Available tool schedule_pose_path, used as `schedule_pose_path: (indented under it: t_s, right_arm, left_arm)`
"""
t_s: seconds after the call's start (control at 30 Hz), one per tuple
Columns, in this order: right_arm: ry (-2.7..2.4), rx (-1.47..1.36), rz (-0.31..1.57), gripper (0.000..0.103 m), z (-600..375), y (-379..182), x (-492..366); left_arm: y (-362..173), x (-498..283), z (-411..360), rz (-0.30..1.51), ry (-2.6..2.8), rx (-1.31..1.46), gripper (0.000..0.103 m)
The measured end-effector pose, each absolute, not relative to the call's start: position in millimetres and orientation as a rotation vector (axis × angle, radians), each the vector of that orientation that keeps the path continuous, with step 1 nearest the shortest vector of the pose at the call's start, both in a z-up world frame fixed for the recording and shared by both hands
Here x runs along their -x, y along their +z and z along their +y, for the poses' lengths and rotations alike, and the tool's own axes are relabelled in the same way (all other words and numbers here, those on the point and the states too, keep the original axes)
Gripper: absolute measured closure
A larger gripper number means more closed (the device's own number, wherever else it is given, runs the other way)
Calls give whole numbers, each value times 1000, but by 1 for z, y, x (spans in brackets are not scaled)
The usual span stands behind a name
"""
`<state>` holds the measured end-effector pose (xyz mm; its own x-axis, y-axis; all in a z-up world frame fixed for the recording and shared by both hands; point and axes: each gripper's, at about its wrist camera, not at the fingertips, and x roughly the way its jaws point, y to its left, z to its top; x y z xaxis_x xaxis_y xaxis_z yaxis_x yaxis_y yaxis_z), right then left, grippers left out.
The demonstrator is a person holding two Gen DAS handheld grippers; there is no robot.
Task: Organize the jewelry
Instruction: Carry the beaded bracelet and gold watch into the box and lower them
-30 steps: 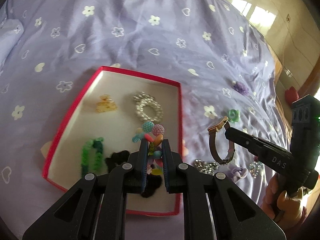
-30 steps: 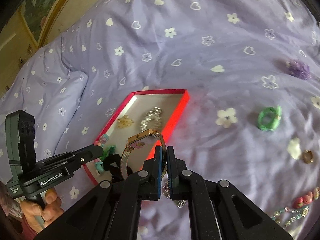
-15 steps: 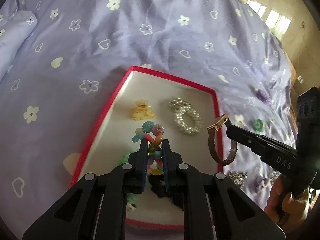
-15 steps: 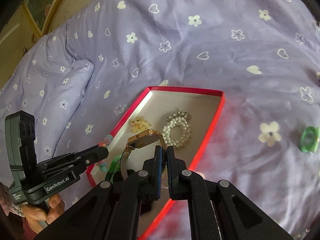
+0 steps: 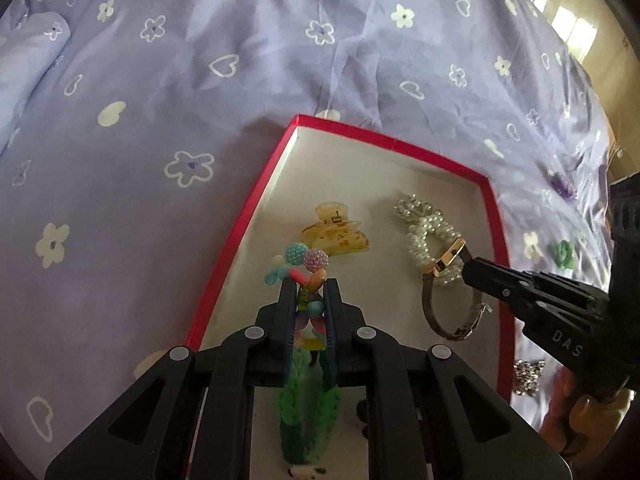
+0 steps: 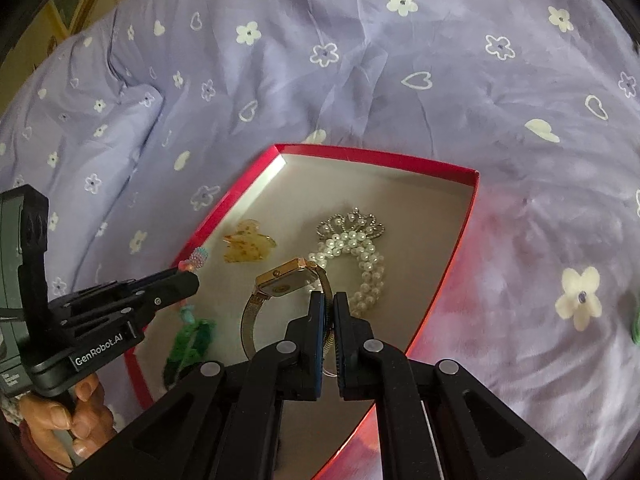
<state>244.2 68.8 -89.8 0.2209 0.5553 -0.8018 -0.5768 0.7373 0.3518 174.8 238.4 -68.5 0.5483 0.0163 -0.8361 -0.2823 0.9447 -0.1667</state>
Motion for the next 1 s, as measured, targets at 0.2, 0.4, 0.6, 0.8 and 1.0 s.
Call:
schedule_pose_path:
  t_s: [0.2, 0.4, 0.6, 0.8, 1.0]
  right_arm:
    - [782, 42, 1109, 99, 72, -97, -246]
    - [787, 34, 1115, 96, 72, -99, -247]
    - [790, 28, 1118, 94, 73, -99, -247]
    - [797, 17, 1120, 93, 72, -99, -247]
    - [806, 6, 1121, 92, 70, -96, -245]
  left_arm:
    - [-82, -181, 237, 1009, 185, 290, 91]
    - [-87, -183, 234, 1019, 183, 279, 91]
    - [-91, -183, 233, 1028, 190, 278, 90]
    - [-91, -182, 232, 1029, 193, 274, 79]
    - [-89, -180, 230, 1026, 202, 272, 66]
